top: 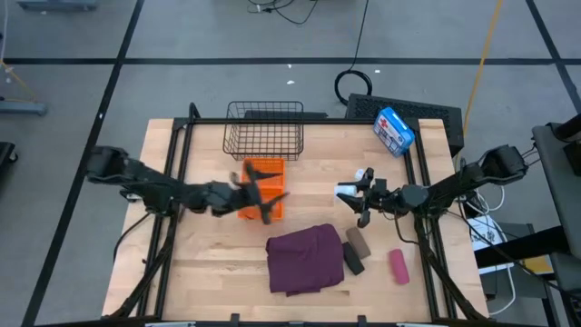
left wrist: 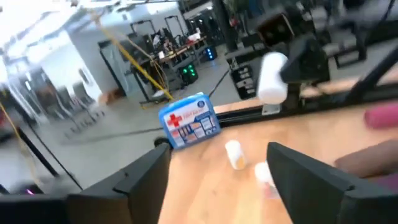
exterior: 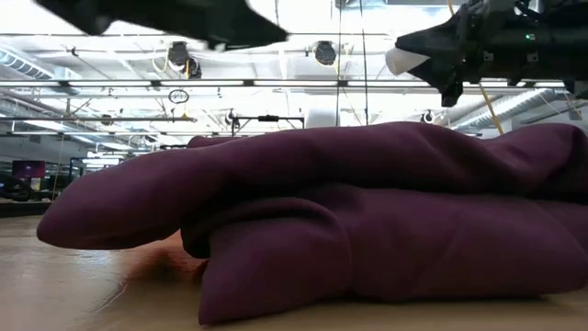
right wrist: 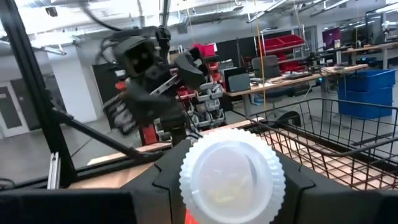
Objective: Pick & place medical supplies in basket/bin
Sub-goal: Put the bottom white pill bottle into the top orange bin
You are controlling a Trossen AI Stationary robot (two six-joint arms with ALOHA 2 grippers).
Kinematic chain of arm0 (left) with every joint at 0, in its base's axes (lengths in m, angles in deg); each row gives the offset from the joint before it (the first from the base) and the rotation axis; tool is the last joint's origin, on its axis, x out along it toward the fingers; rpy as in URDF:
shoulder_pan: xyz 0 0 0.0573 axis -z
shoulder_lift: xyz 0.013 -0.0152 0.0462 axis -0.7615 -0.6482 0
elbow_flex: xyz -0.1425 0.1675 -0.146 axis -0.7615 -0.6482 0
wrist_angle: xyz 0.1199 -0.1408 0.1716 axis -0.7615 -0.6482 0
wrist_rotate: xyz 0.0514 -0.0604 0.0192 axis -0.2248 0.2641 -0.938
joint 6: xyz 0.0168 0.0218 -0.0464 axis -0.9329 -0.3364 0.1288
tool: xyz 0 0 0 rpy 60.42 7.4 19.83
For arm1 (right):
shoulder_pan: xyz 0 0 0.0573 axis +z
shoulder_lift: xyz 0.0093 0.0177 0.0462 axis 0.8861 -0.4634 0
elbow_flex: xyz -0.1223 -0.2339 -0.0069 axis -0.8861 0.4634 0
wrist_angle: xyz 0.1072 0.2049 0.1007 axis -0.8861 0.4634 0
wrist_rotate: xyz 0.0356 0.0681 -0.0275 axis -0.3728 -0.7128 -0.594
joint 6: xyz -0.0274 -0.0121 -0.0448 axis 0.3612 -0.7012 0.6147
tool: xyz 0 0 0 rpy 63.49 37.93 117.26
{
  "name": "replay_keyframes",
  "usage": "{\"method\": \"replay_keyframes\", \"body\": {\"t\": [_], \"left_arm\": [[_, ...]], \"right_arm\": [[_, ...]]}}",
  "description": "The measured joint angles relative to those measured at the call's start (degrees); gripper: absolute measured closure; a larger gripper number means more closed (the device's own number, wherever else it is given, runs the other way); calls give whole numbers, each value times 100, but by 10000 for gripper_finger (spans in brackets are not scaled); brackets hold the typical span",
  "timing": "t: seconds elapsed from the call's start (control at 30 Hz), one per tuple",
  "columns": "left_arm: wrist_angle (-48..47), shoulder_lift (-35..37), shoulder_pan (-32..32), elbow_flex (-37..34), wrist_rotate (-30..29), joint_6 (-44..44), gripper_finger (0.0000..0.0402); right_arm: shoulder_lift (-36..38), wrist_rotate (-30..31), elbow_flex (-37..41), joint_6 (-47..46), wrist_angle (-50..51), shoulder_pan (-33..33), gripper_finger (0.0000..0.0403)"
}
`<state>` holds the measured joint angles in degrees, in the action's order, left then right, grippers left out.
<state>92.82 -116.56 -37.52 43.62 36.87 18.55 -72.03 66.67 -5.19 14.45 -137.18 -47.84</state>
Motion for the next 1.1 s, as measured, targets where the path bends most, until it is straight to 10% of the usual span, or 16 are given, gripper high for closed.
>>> {"method": "replay_keyframes", "body": {"t": [0.23, 0.5, 1.1], "left_arm": [[-31, -1488, 2, 1498, -7, -2085, 90], [-26, -2225, 13, 2589, -23, -2470, 89], [73, -2282, 15, 2796, 41, -2780, 156]], "right_arm": [[-413, -389, -596, 6, -121, -3, 268], [-530, -645, -1156, 106, -163, -1, 268], [-528, -875, -1212, 164, -41, -1, 268]]}}
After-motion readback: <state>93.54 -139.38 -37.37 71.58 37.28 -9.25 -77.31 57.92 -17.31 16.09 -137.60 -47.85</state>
